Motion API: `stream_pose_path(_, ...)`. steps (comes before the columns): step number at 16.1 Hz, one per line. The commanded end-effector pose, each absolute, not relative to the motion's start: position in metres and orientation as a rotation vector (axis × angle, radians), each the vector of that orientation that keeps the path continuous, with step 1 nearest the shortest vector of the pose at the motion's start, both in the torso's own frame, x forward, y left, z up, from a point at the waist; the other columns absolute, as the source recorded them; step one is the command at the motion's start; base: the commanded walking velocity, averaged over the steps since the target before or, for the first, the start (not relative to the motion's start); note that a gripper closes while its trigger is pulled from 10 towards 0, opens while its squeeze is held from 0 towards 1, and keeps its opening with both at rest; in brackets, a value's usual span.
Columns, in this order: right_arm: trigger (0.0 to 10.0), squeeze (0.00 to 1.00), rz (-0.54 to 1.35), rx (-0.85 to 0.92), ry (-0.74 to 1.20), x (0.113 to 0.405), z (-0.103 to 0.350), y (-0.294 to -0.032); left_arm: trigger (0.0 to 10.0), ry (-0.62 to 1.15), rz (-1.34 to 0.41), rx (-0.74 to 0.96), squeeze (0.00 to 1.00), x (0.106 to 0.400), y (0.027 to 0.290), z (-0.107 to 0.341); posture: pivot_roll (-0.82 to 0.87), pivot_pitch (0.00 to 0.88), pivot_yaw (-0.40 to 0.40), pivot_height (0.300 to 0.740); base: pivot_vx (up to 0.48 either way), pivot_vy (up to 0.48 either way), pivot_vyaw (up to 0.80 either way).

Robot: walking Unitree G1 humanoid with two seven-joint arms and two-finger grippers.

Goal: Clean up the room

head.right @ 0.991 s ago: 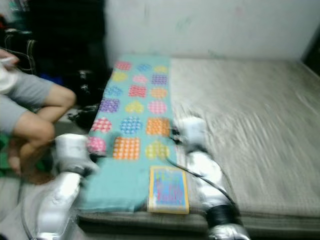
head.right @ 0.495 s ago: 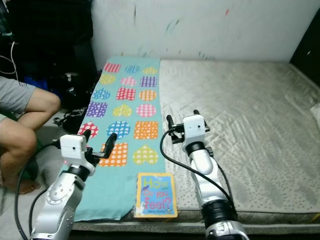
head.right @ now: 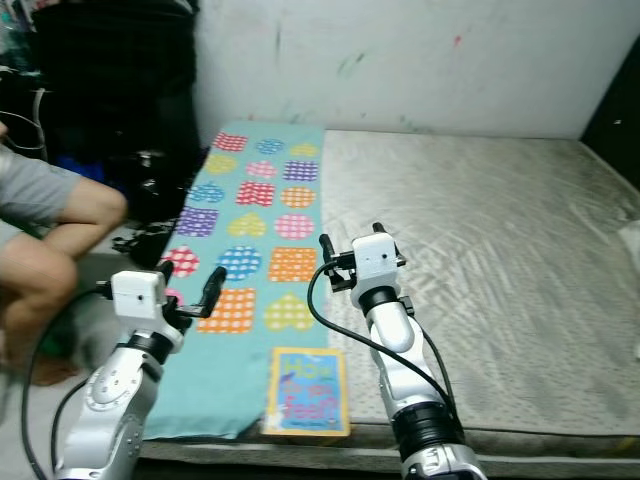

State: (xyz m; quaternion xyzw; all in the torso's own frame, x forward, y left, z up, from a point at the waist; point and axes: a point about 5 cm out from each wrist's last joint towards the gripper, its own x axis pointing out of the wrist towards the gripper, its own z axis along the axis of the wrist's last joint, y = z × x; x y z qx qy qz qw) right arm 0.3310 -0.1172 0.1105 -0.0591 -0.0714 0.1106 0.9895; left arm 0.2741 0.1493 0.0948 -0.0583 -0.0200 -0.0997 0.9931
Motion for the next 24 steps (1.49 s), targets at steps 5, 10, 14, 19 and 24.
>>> stream_pose_path(5,10.0,0.0,0.208,-0.121,-0.148,0.3341,0.1135,-0.1205,10.0,-0.056,-0.206,-0.11,0.0,0.2765,0.1475,0.0992,-0.03,0.0,-0.032,0.74,0.0,-0.364,0.0)
stream_pose_path(10,10.0,0.0,0.212,-0.123,-0.147,0.3346,0.113,-0.1196,10.0,-0.057,-0.212,-0.108,0.0,0.2775,0.1466,0.0993,-0.03,0.0,-0.032,0.74,0.0,-0.364,0.0)
stream_pose_path(14,10.0,0.0,0.214,-0.12,-0.148,0.3347,0.1127,-0.1184,10.0,-0.058,-0.216,-0.108,0.0,0.2783,0.1468,0.0994,-0.03,0.0,-0.029,0.74,0.0,-0.365,0.0)
stream_pose_path(19,10.0,0.0,0.211,-0.09,-0.15,0.3349,0.1126,-0.1194,10.0,-0.057,-0.224,-0.107,0.0,0.2786,0.1456,0.0994,-0.03,0.0,-0.026,0.74,0.0,-0.367,0.0)
stream_pose_path(24,10.0,0.0,0.211,-0.084,-0.146,0.3349,0.1118,-0.1198,10.0,-0.077,-0.231,-0.124,0.0,0.2784,0.1448,0.1013,-0.03,0.0,-0.026,0.74,0.0,-0.073,0.0)
